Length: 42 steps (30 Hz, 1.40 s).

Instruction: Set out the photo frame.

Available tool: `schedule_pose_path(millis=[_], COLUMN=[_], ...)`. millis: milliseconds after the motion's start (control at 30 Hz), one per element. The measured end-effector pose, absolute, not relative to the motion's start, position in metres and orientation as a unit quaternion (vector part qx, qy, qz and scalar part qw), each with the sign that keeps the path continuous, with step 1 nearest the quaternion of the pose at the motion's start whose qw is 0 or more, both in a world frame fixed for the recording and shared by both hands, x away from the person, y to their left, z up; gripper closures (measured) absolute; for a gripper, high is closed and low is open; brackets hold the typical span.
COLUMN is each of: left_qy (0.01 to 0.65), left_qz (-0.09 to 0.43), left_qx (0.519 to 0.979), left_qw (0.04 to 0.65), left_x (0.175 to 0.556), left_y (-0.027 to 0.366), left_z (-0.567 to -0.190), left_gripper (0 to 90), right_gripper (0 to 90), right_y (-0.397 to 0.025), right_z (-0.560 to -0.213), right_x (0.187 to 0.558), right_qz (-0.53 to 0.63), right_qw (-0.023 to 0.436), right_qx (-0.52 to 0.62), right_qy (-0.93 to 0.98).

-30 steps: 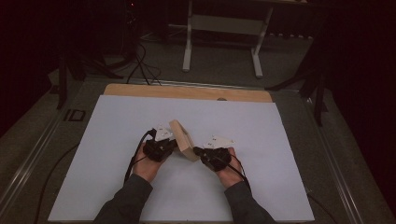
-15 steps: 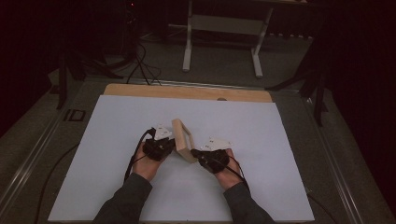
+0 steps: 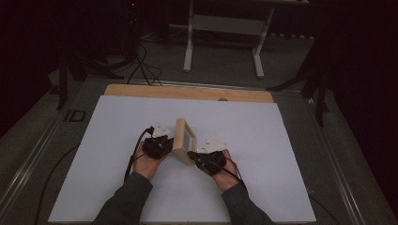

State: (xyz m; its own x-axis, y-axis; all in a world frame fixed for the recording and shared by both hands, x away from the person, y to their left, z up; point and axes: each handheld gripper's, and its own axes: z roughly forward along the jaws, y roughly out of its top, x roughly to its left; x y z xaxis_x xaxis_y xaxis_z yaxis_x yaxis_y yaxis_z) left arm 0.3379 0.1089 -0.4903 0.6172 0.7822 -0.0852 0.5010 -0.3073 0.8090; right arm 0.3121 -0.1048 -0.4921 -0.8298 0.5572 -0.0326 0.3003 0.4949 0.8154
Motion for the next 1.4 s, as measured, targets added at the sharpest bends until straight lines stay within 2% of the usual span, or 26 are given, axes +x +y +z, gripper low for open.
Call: schedule_pose_path(millis=[100,300,433,533,700,1167,1400], left_qy=[0.404,0.412,0.425,0.429,0.432,0.422,0.422], left_qz=[0.166,0.173,0.179,0.182,0.184,0.183,0.186], left_qx=[0.792,0.787,0.777,0.770,0.763,0.757,0.748], left_qw=[0.426,0.425,0.429,0.436,0.444,0.464,0.477], left_x=[0.338,0.335,0.332,0.329,0.327,0.318,0.313], left_y=[0.109,0.115,0.122,0.126,0.131,0.137,0.136], left_z=[-0.490,-0.488,-0.485,-0.482,-0.479,-0.462,-0.454], left_gripper=[89.4,88.4,83.2,79.8,74.4,56.6,51.7], right_gripper=[88.6,80.7,76.3,68.8,62.1,58.1,57.6], right_y=[-0.105,-0.107,-0.109,-0.111,-0.113,-0.122,-0.123], right_z=[-0.492,-0.492,-0.494,-0.494,-0.496,-0.497,-0.496], right_x=[0.312,0.312,0.311,0.310,0.308,0.307,0.308], right_qz=[0.434,0.433,0.429,0.430,0.428,0.428,0.431], right_qw=[0.148,0.150,0.151,0.153,0.156,0.159,0.159], right_qx=[0.249,0.253,0.252,0.252,0.253,0.265,0.265], right_qy=[0.853,0.852,0.854,0.853,0.853,0.849,0.848])
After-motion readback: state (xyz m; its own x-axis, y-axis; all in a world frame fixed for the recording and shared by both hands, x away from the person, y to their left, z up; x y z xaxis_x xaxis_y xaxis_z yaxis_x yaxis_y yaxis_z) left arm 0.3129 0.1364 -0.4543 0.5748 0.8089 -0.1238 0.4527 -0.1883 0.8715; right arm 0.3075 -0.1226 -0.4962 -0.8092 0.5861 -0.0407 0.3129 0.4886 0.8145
